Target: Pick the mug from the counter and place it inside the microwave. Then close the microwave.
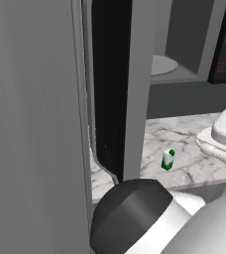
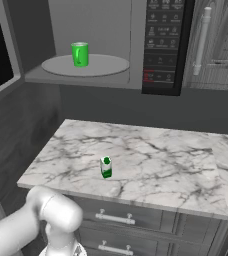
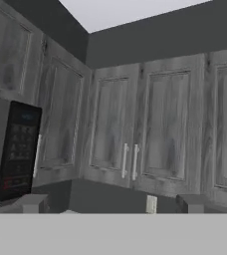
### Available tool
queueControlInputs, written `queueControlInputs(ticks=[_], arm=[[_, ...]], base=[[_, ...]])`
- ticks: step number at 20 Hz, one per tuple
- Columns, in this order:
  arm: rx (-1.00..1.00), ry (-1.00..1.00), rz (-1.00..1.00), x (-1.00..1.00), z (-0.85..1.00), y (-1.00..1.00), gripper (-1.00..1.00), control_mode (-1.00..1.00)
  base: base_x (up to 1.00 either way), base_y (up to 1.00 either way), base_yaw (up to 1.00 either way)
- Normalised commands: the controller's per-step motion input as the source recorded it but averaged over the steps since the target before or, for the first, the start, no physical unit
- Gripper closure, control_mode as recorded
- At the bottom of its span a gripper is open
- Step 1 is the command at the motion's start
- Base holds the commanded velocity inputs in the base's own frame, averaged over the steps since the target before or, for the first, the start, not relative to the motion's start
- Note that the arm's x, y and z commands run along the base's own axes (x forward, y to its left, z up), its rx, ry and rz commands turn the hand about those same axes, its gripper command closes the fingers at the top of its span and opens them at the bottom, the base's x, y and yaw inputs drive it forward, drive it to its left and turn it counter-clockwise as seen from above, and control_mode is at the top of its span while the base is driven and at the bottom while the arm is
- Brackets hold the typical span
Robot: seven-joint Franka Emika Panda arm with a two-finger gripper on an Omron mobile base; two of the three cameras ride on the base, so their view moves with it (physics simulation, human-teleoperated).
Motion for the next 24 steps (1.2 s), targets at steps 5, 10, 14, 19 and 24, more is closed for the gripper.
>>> queueControlInputs(ticks=[5,10,14,19,24], arm=[[-0.01,0.00,-0.21,0.06,-0.21,0.32,-1.00,-1.00],[-0.01,-0.02,-0.16,0.22,-0.21,0.29,-1.00,-1.00],[0.00,-0.04,-0.08,0.07,-0.02,0.36,-1.00,-1.00],[0.00,0.00,0.00,0.00,0.00,0.39,-1.00,-1.00],[0.00,0.00,0.00,0.00,0.00,0.40,-1.00,-1.00]], base=[[0.00,0.00,0.00],[0.00,0.00,0.00],[0.00,0.00,0.00],[0.00,0.00,0.00],[0.00,0.00,0.00]])
